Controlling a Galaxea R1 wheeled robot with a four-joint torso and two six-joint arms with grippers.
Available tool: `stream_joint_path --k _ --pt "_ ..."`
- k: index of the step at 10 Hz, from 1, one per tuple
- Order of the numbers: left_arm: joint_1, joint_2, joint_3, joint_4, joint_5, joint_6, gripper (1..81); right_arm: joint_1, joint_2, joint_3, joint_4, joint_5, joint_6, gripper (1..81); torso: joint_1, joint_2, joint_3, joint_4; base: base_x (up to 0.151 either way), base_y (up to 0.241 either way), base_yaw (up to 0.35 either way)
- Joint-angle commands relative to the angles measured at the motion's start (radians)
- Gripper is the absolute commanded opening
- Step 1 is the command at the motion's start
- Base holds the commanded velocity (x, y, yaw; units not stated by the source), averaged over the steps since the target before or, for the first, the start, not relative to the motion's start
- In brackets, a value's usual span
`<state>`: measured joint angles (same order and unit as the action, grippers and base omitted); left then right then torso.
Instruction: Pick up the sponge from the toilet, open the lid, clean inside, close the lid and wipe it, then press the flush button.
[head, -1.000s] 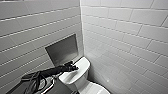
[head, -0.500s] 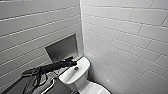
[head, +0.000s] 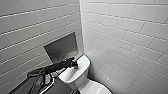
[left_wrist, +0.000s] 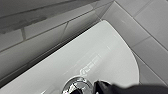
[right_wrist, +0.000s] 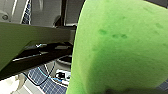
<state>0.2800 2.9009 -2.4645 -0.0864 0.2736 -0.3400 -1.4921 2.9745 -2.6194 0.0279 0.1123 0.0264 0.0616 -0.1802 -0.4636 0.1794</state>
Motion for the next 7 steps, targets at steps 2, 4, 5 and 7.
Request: stream_joint_path --k 2,4,5,7 --pt "-0.155 -0.006 -0.002 0.014 0.022 0.007 1.0 0.005 0.005 0.009 -0.006 -0.069 -0.002 1.0 0.0 0.0 0.0 0.0 0.0 0.0 0.0" --pt "-0.129 -0.009 -0.002 0.014 0.021 0.007 1.0 0.005 0.01 0.007 -0.006 -0.069 -0.002 1.0 0.0 0.0 0.0 0.0 0.0 0.0 0.0" --pt "-0.117 -0.017 -0.002 0.014 0.021 0.007 1.0 0.005 0.011 0.007 -0.006 -0.069 -0.002 1.0 0.0 0.0 0.0 0.0 0.0 0.0 0.0" --pt "-0.092 -0.023 -0.004 0.013 0.019 0.01 1.0 0.009 0.017 0.007 -0.006 -0.071 -0.002 1.0 0.0 0.0 0.0 0.0 0.0 0.0 0.0"
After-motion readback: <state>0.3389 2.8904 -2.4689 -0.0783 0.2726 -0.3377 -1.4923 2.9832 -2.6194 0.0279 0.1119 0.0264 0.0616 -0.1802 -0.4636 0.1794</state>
